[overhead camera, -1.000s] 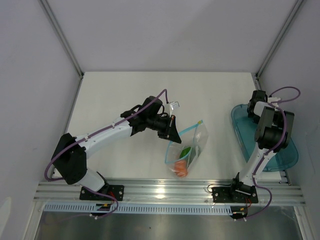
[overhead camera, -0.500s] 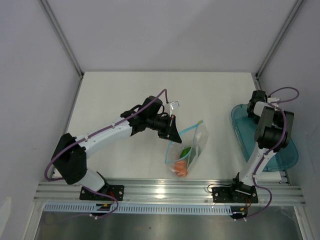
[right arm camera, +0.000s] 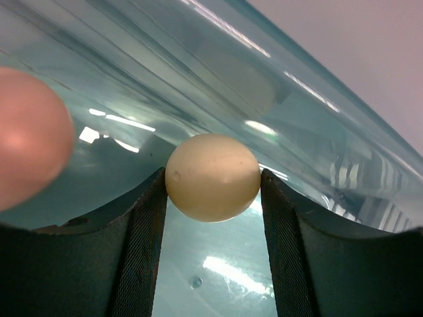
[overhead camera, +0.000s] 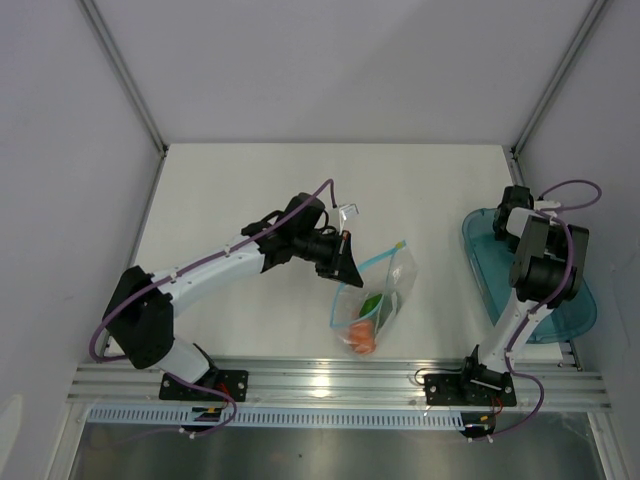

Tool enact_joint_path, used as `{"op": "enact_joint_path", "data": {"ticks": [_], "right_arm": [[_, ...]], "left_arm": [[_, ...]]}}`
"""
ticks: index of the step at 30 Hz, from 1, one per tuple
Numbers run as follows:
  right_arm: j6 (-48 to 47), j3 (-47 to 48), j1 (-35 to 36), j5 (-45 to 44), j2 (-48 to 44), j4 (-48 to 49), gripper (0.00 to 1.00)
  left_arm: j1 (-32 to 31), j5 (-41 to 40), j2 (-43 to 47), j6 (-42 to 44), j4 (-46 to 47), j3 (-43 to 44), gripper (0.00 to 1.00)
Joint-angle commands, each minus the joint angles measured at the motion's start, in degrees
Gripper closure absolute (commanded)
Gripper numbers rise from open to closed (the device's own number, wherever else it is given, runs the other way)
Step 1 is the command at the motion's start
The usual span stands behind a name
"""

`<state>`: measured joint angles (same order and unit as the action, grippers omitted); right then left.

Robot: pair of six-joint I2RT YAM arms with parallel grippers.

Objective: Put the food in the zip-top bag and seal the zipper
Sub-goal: Pick up the fake food from the bin.

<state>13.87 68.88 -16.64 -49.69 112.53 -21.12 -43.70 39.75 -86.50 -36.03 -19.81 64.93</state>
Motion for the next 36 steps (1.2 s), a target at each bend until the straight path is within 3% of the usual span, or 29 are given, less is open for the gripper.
{"op": "enact_joint_path", "data": {"ticks": [1,14,23,26,30,36], "right_arm": [[3.1,-1.5,0.5,-1.5,-3.8,-0.4,1.0],[3.7,-3.6,12.4,-2.5,-19.8,-5.4,1.0],[-0.1,-3.1,26.7,11.1,-38.0,-9.9,1.0],[-2.6,-3.0,31.2,22.1,-43.5,-11.0,1.0],[-3.4,-1.0,35.2,44.0,-52.3,-13.1,1.0],[-1.7,2.2,41.1,66.1,-54.2,-16.3,1.0]], "left_arm": [[0.3,1.3,1.6,-0.9,1.9,-0.5,0.99],[0.0,-0.3,4.5,-1.4,2.7,-2.5,0.99],[-0.2,-1.2,6.7,-2.9,5.8,-5.2,0.99],[-0.2,-1.6,7.3,-3.1,6.5,-6.2,1.0],[-0.3,-2.5,8.6,-3.5,6.9,-7.0,0.99],[-0.3,-2.8,9.6,-3.5,6.6,-7.2,0.99]]}}
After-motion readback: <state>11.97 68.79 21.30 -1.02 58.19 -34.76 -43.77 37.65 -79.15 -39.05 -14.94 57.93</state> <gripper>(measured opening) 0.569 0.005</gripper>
